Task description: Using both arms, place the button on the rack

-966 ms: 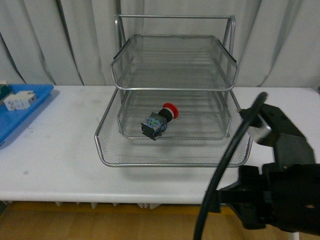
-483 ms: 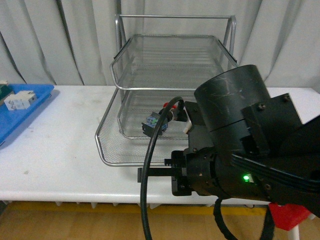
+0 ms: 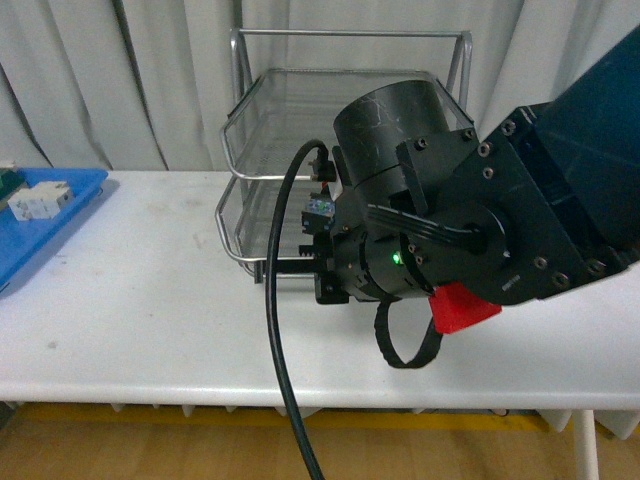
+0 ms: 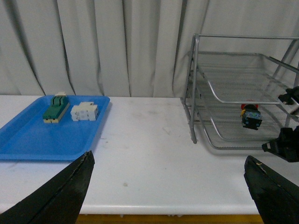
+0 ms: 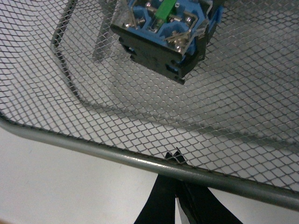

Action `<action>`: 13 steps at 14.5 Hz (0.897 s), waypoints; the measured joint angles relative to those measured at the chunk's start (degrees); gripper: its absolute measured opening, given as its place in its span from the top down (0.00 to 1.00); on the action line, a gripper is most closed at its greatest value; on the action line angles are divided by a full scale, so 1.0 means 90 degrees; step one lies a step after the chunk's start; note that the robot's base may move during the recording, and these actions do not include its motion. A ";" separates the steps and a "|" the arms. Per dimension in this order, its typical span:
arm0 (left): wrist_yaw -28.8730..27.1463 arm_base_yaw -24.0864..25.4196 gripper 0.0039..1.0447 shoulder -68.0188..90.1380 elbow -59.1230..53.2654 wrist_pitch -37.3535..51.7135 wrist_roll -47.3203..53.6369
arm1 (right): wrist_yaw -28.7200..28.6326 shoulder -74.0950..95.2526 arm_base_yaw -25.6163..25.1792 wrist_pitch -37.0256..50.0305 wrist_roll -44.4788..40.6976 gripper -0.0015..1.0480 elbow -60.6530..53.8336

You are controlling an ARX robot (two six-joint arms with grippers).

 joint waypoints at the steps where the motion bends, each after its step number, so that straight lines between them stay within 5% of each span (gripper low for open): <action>1: 0.0002 0.0000 0.06 0.0000 0.0000 0.0002 0.0000 | 0.0121 0.0282 -0.0058 -0.0051 -0.0100 0.98 0.0406; 4: -0.0002 0.0000 0.06 0.0000 0.0000 0.0002 -0.0002 | 0.0401 0.1013 -0.0228 -0.0027 -0.0255 0.98 0.1528; 6: 0.0002 0.0000 0.06 0.0000 0.0000 0.0002 0.0000 | 0.0299 0.0833 -0.0216 0.0403 -0.0112 0.98 0.1129; 7: 0.0000 0.0000 0.06 0.0000 0.0000 0.0002 0.0000 | 0.0253 -0.0675 -0.0262 0.1693 0.0180 0.98 -0.0957; 8: 0.0007 0.0000 0.06 0.0000 0.0000 0.0007 0.0000 | 0.1464 -0.1639 -0.0287 0.4714 -0.0369 0.98 -0.3116; 9: 0.0010 0.0000 0.06 0.0000 0.0000 0.0005 0.0000 | 0.1974 -0.1600 -0.0403 0.5629 -0.0911 0.98 -0.3796; 13: -0.0017 0.0022 0.06 0.0000 0.0000 -0.0024 -0.0002 | 0.2050 -0.1790 -0.0726 0.6351 -0.1331 0.98 -0.4609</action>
